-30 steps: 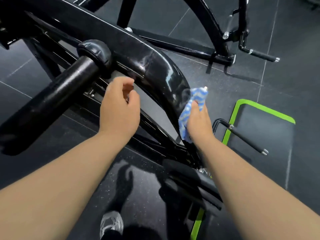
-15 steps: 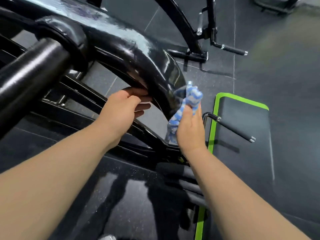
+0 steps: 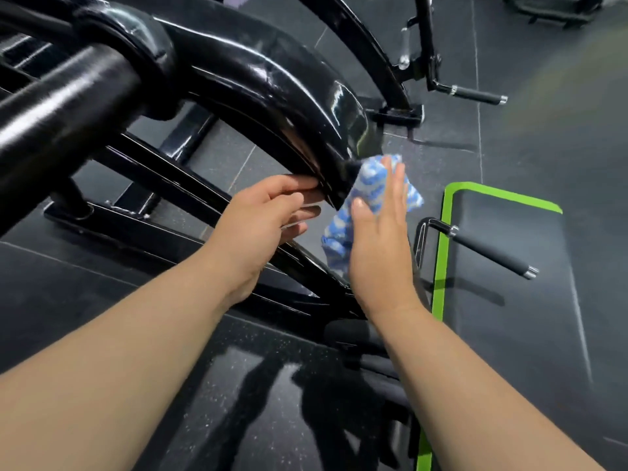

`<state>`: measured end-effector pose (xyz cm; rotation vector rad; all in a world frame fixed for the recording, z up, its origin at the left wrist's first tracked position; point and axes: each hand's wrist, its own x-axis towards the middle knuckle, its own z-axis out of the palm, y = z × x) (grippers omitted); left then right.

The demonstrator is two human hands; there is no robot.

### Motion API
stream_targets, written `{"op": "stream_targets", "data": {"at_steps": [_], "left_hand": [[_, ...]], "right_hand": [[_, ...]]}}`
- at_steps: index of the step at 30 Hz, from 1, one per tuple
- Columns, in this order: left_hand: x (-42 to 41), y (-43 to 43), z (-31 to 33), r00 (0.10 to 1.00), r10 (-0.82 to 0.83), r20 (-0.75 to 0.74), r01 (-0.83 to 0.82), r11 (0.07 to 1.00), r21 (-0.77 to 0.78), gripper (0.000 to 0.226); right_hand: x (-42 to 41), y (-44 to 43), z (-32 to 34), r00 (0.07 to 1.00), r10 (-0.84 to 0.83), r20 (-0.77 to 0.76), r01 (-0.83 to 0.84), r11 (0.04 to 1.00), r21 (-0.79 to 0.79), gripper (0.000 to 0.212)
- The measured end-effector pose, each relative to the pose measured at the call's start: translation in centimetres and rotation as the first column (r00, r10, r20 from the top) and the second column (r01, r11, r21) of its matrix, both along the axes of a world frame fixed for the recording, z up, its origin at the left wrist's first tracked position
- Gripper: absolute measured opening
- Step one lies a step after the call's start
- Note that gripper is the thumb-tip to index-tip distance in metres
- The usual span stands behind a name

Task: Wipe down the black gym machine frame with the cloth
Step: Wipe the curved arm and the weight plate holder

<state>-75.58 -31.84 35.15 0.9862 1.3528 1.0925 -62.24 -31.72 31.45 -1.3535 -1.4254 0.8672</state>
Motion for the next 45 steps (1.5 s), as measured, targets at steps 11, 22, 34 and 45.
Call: {"op": "stream_targets", "data": {"at_steps": [11,22,34,45], "left_hand": [[1.4,-1.8,0.4,0.983,0.176,0.048,-0.180,0.978,0.106,0.029],[8.6,1.2,2.6,0.737,0.653,0.176,-0.659,0.751,-0.024,0.035],[10.8,1.1,0.8,0.735,0.672,-0.087,-0.677,0.721,-0.149,0.031],[7.5,4.3,0.9,0.557,0.823,-0.110,-0.820,0.566,0.086,0.025]], "right_hand": [[0.8,-0.5,2.9,0.971,0.225,-0.076,-0.209,0.961,0.182,0.062],[5.4,3.5,4.7,0.943,0.320,0.085,-0.313,0.946,-0.088,0.039],[3.9,7.8,5.9,0.974,0.195,-0.119,-0.222,0.929,-0.295,0.028],[2.3,8.7,1.5,0.985,0.167,0.051,-0.170,0.983,0.071,0.051]]}}
